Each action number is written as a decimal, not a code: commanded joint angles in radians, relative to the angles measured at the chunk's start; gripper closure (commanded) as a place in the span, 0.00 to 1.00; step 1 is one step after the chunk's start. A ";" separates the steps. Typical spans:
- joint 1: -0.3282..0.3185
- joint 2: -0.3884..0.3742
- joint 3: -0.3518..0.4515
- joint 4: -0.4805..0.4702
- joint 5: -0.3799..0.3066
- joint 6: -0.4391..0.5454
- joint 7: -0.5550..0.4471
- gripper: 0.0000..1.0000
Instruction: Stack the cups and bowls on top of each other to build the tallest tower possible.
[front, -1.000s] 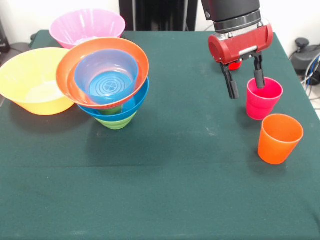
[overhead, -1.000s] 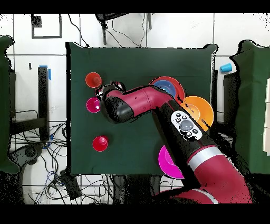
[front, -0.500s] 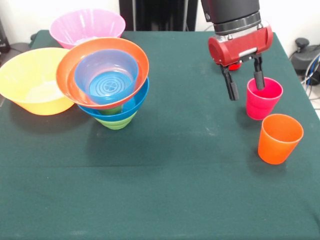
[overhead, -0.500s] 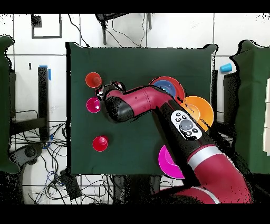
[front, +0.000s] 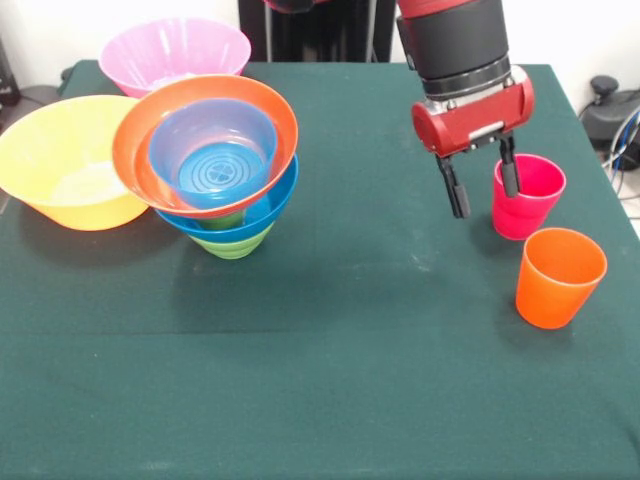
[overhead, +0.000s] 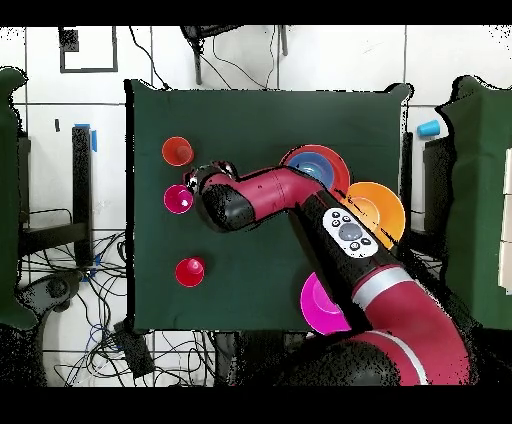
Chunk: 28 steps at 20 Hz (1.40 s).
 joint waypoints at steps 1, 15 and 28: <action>0.020 0.074 -0.072 -0.049 -0.048 0.035 0.004 0.00; 0.028 0.051 -0.079 -0.042 -0.049 -0.005 0.028 0.00; 0.005 0.047 -0.040 -0.025 -0.043 -0.109 0.047 0.00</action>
